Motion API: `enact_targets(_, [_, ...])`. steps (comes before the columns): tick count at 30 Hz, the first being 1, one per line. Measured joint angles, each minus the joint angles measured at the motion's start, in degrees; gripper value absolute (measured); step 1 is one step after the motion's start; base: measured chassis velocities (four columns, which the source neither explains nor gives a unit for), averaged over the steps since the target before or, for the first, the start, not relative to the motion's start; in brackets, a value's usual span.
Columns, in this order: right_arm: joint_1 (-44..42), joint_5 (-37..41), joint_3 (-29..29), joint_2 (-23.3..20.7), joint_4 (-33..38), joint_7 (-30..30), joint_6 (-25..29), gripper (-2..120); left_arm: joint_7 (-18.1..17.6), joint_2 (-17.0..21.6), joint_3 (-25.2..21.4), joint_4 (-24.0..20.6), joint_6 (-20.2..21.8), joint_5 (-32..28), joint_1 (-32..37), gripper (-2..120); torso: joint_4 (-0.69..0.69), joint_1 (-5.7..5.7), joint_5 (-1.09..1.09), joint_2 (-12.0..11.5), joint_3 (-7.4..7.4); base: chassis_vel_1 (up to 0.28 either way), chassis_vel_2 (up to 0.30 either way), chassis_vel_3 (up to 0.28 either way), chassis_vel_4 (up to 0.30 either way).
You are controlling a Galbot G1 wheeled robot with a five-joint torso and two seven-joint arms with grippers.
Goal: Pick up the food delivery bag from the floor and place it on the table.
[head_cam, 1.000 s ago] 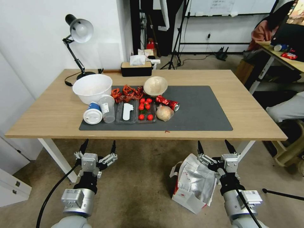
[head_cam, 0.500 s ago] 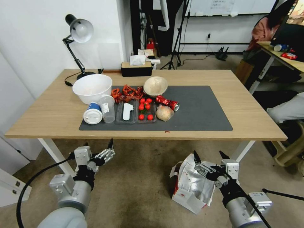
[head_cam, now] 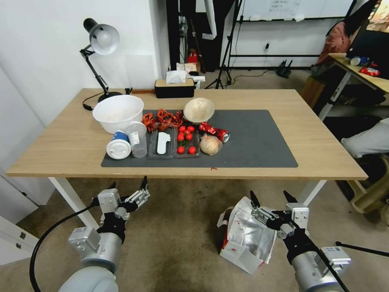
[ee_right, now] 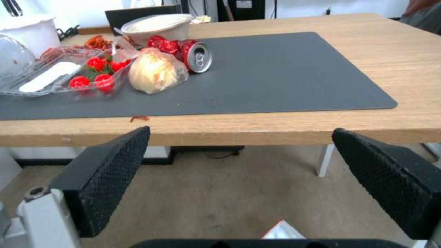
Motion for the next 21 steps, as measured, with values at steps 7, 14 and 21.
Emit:
enact_targets(7, [-0.1,-0.4,0.0,-0.1,-0.2,0.0,0.4,100,0.2,-0.2,0.3,0.3,-1.2,0.7,0.3,100,0.00,0.00,0.00,0.0,0.00,0.000,0.000,0.000,0.000])
enact_targets(14, [-0.4,-1.0,-0.2,-0.1,-0.3,0.0,0.9,100,-1.3,-0.2,0.5,0.1,-1.9,-0.7,0.5,100,0.00,0.00,0.00,0.0,0.00,0.000,0.000,0.000,0.000])
enact_targets(21, [-0.6,-1.1,-0.2,0.1,-0.3,-0.2,1.0,100,-0.7,0.1,0.2,-0.9,-1.2,-2.7,0.6,100,0.00,-0.45,0.00,-1.0,-0.53,0.000,0.000,0.000,0.000])
